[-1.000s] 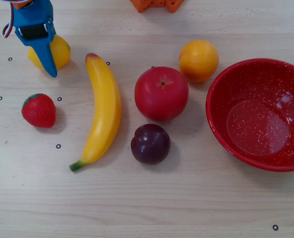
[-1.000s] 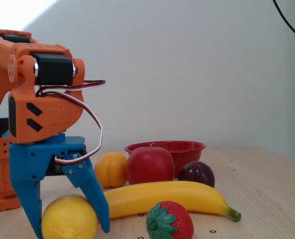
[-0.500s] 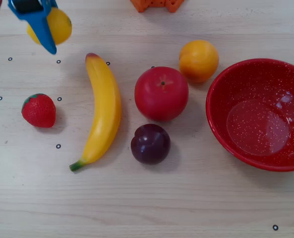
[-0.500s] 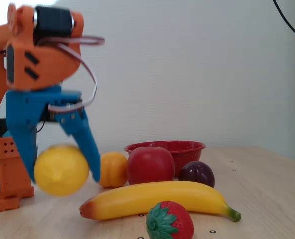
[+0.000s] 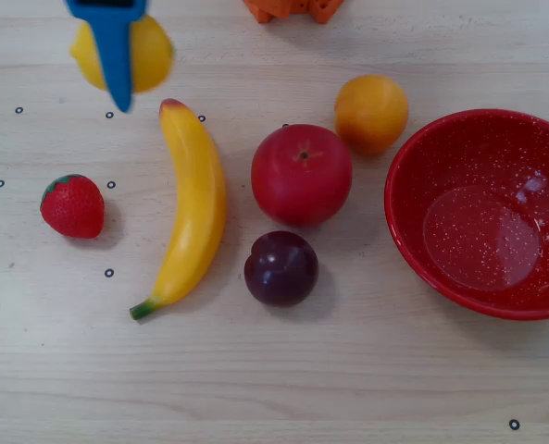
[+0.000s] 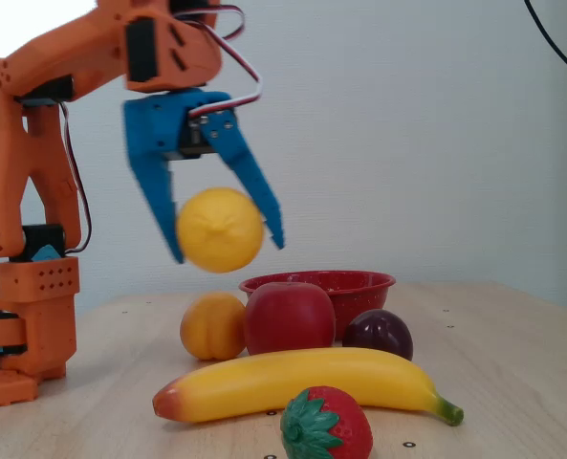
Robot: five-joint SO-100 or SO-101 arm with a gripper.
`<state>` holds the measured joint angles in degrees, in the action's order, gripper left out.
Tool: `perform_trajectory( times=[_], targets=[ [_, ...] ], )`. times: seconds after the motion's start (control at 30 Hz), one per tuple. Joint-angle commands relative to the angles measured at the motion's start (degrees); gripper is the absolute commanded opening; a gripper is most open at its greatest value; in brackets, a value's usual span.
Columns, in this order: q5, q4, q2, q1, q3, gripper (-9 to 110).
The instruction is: Put the lemon in the red bowl.
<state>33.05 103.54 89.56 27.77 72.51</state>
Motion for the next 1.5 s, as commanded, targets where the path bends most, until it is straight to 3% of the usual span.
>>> perform_trajectory(
  times=[0.0,0.3,0.53,1.23,1.33,1.47],
  targets=[
    [-8.44,5.1,7.73,-8.53,-7.03,0],
    [-29.27,3.52,8.53,-31.29,-14.24,0],
    [-36.3,-9.23,11.25,-42.63,-9.58,0],
    [-22.76,-76.9,13.18,-56.87,35.42,0],
    [-20.74,-80.77,11.43,-58.1,37.97,0],
    [-21.62,-75.59,7.03,-58.97,35.24,3]
  ],
)
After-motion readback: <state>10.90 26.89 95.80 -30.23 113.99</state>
